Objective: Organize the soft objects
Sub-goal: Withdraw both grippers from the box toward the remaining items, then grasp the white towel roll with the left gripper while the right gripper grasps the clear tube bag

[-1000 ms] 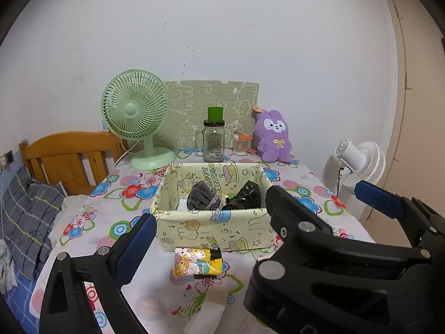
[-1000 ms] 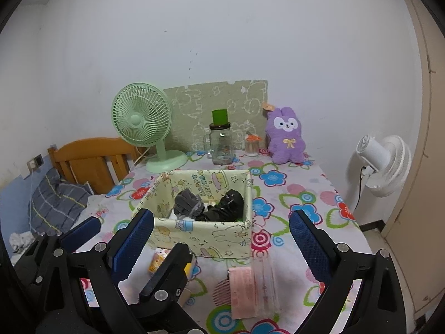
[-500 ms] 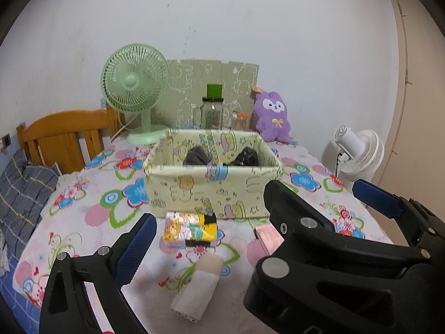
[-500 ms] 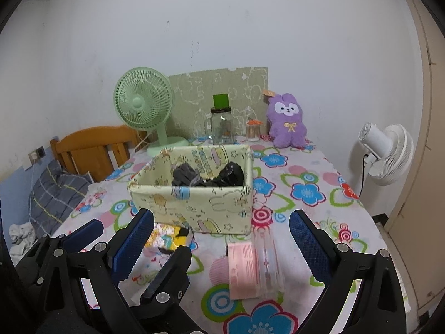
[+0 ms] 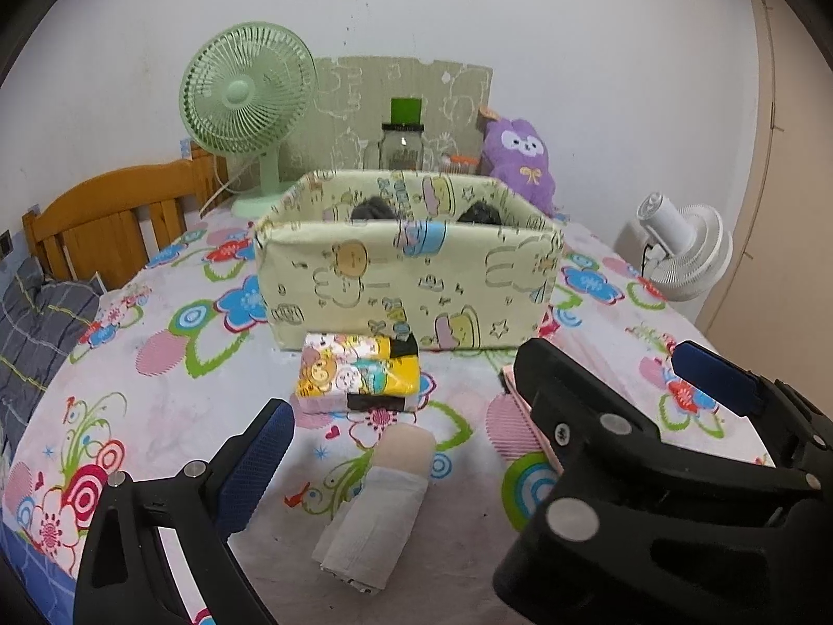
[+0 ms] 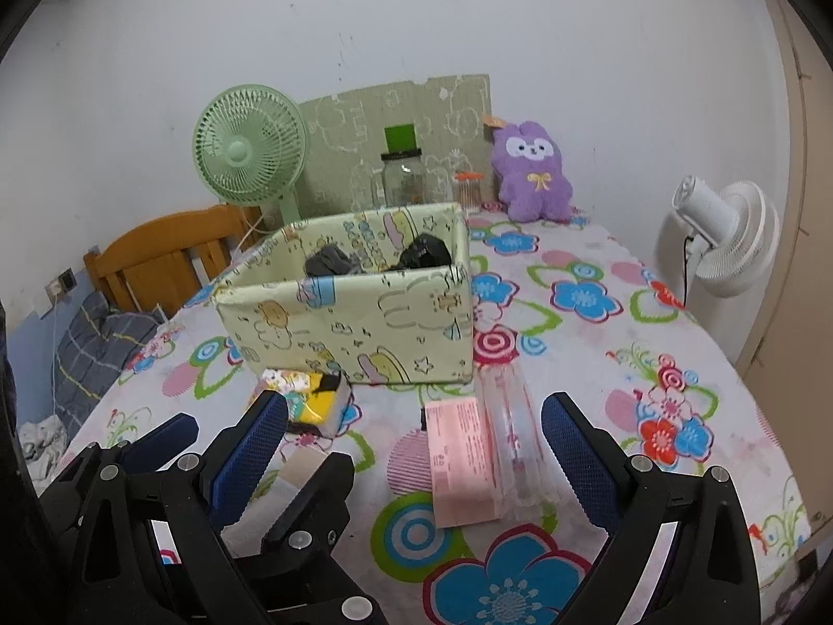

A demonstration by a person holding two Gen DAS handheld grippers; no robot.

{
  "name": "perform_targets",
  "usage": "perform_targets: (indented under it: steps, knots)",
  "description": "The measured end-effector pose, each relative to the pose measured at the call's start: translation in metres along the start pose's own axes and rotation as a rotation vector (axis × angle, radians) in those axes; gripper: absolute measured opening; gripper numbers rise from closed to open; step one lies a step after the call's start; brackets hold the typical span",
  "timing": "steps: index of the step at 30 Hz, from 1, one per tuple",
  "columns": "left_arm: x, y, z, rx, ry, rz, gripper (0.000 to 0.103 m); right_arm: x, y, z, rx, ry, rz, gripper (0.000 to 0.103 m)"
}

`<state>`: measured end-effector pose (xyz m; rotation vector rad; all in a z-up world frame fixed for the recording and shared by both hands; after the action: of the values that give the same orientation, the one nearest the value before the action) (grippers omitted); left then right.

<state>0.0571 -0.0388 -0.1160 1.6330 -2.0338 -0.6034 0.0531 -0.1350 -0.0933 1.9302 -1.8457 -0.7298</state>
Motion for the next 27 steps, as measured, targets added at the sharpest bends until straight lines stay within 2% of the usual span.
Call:
perform_targets:
  steps: [9,13,18,20,27]
  knots:
    - [-0.014,-0.026,0.012,-0.082,0.028,-0.023,0.092,0.013,-0.027,0.017,-0.071,-0.039,0.015,0.099]
    - [-0.019,-0.035,0.015,-0.112,0.045,-0.012,0.081,0.02,-0.039,0.02,-0.102,-0.06,0.018,0.099]
    - [-0.019,-0.04,0.019,-0.137,0.045,0.008,0.072,0.022,-0.048,0.024,-0.131,-0.05,0.016,0.099]
    - [-0.017,-0.04,0.019,-0.135,0.028,-0.007,0.069,0.023,-0.051,0.024,-0.141,-0.05,0.013,0.099]
    - [-0.019,-0.04,0.02,-0.128,0.023,-0.057,0.046,0.024,-0.054,0.024,-0.156,-0.05,0.004,0.099]
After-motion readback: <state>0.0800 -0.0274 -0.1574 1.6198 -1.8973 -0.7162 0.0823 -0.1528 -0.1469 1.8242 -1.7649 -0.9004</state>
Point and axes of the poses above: each gripper's, at about its wrist camera, not at the fingertips, and y roughly against the way its jaws point, x to its right, z to its underside, the point moved 1 cm from there along -y, roughly the way its jaws point, and after that the axes turned 1 degree about z, right-handed, at the moved point
